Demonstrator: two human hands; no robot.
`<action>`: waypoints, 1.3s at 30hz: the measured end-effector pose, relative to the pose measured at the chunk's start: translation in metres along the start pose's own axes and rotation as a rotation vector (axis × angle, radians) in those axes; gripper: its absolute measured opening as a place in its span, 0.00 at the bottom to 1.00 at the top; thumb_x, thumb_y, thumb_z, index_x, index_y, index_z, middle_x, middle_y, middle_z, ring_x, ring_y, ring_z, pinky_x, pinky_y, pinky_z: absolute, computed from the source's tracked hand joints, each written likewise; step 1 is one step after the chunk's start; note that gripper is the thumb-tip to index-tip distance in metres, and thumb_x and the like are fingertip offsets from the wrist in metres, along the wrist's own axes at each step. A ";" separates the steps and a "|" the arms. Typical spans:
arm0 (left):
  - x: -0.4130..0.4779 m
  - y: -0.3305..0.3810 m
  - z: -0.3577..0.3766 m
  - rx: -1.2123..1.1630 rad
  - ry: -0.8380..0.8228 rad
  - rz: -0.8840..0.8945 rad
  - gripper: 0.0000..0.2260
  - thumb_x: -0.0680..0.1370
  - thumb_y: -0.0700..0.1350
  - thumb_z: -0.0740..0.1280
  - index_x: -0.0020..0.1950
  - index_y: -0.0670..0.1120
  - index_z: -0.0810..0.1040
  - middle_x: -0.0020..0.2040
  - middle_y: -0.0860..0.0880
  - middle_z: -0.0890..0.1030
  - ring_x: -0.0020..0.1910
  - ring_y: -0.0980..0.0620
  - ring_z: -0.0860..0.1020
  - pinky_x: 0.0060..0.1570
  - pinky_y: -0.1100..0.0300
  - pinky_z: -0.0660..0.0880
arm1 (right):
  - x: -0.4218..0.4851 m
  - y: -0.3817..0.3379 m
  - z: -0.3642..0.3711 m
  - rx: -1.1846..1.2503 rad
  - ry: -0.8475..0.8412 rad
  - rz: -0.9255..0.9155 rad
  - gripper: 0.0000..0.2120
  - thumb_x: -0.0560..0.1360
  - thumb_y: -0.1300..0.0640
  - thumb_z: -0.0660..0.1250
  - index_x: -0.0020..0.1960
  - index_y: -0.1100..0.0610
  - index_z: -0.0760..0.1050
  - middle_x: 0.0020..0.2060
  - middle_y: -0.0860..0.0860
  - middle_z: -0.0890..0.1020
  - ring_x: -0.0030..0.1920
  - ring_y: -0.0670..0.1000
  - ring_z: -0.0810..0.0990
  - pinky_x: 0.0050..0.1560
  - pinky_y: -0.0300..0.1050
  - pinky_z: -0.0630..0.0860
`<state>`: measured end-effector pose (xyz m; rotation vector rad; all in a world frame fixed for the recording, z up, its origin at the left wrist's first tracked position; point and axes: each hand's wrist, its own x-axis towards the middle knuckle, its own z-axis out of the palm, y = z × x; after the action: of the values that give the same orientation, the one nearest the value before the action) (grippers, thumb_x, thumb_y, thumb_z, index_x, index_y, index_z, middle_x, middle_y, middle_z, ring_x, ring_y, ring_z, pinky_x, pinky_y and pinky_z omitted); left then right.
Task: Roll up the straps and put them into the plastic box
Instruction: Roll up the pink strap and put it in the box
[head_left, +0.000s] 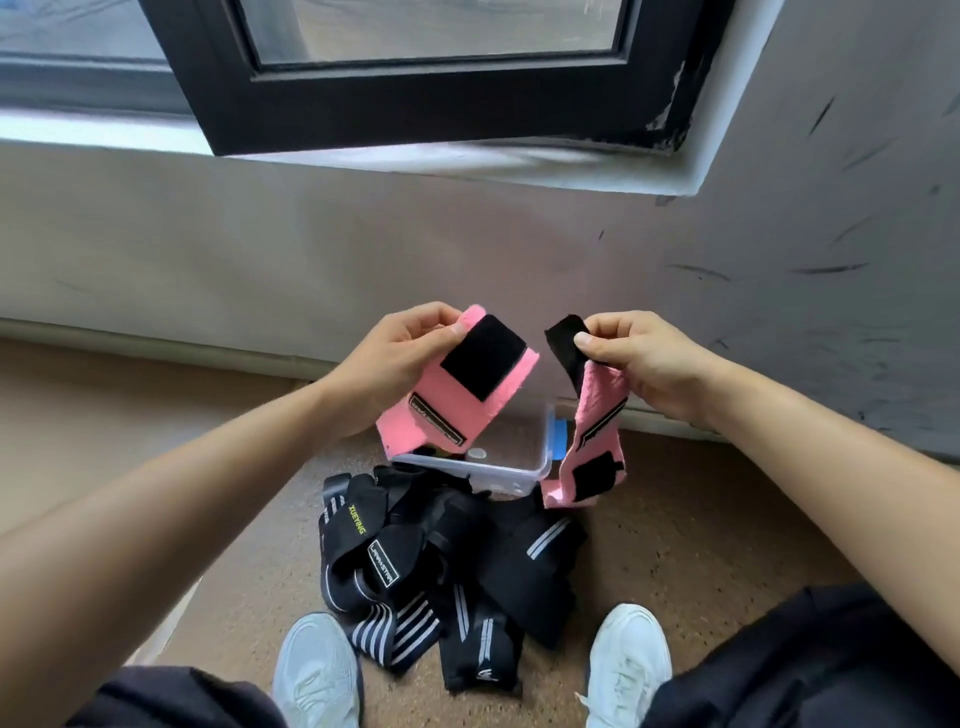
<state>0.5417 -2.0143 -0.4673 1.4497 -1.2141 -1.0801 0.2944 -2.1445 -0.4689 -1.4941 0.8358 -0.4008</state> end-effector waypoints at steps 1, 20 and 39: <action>-0.005 0.003 -0.004 -0.005 -0.003 0.010 0.07 0.84 0.46 0.65 0.53 0.47 0.82 0.43 0.52 0.84 0.41 0.55 0.80 0.44 0.59 0.76 | -0.003 -0.003 0.002 0.044 -0.040 0.019 0.09 0.79 0.57 0.68 0.55 0.61 0.76 0.38 0.56 0.75 0.36 0.49 0.74 0.39 0.44 0.72; -0.040 0.017 -0.004 -0.275 0.091 -0.445 0.11 0.80 0.49 0.71 0.57 0.44 0.85 0.48 0.45 0.87 0.43 0.51 0.83 0.46 0.59 0.79 | -0.015 -0.002 0.067 0.132 -0.140 -0.091 0.10 0.83 0.62 0.63 0.50 0.70 0.76 0.40 0.53 0.82 0.39 0.46 0.79 0.40 0.36 0.75; -0.027 0.021 0.007 -0.273 0.150 -0.296 0.07 0.83 0.41 0.68 0.59 0.41 0.74 0.40 0.44 0.86 0.33 0.49 0.85 0.36 0.58 0.84 | -0.019 -0.007 0.087 -0.052 0.280 -0.324 0.05 0.81 0.61 0.69 0.51 0.59 0.84 0.42 0.56 0.87 0.40 0.47 0.83 0.41 0.41 0.80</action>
<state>0.5276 -1.9897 -0.4464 1.4931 -0.7288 -1.2564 0.3445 -2.0702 -0.4689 -1.6500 0.8261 -0.8494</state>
